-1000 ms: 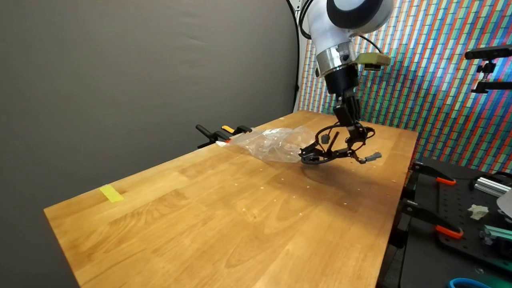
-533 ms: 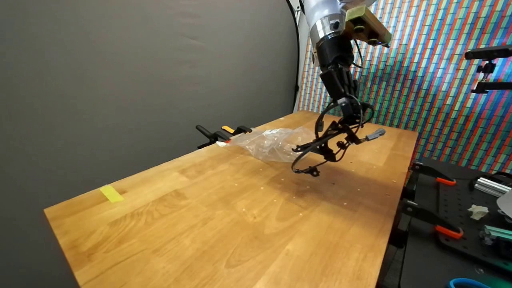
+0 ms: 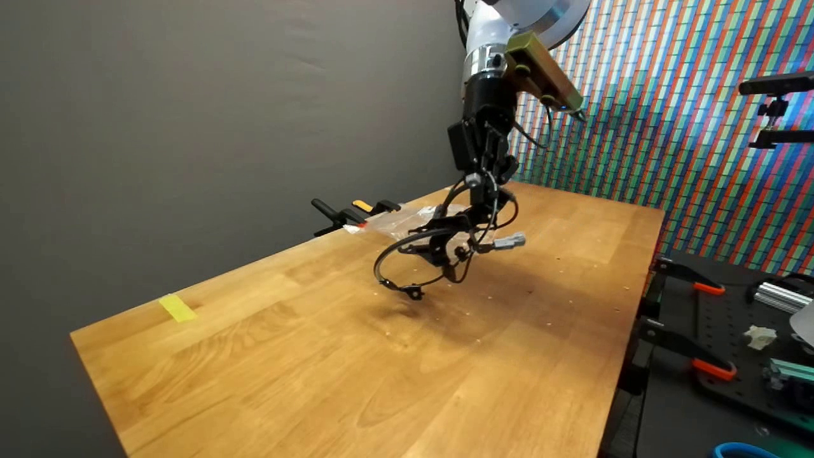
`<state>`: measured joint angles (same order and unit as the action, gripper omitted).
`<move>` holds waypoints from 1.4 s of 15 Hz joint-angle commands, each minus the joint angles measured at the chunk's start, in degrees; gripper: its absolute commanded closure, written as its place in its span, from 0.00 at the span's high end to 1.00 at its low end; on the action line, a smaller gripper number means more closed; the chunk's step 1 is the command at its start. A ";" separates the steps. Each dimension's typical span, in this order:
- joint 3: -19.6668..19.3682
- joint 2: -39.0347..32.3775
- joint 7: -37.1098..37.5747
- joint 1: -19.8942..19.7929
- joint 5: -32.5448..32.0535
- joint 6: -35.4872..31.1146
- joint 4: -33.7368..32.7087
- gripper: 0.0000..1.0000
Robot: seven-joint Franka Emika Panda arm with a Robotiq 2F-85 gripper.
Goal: Take the cable from the plastic and put it on the table
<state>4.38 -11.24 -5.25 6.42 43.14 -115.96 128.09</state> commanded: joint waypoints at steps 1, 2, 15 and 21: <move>1.10 -4.00 -3.79 0.38 -0.23 -13.06 -0.14 0.02; 1.07 -4.73 -4.24 0.19 -0.78 -16.17 0.69 0.02; -7.29 6.01 9.69 -2.14 -34.82 -40.48 18.02 0.02; -12.37 10.93 21.09 -5.89 -53.36 -42.02 21.42 0.02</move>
<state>-6.55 -4.40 10.72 2.62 -3.24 -156.37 146.61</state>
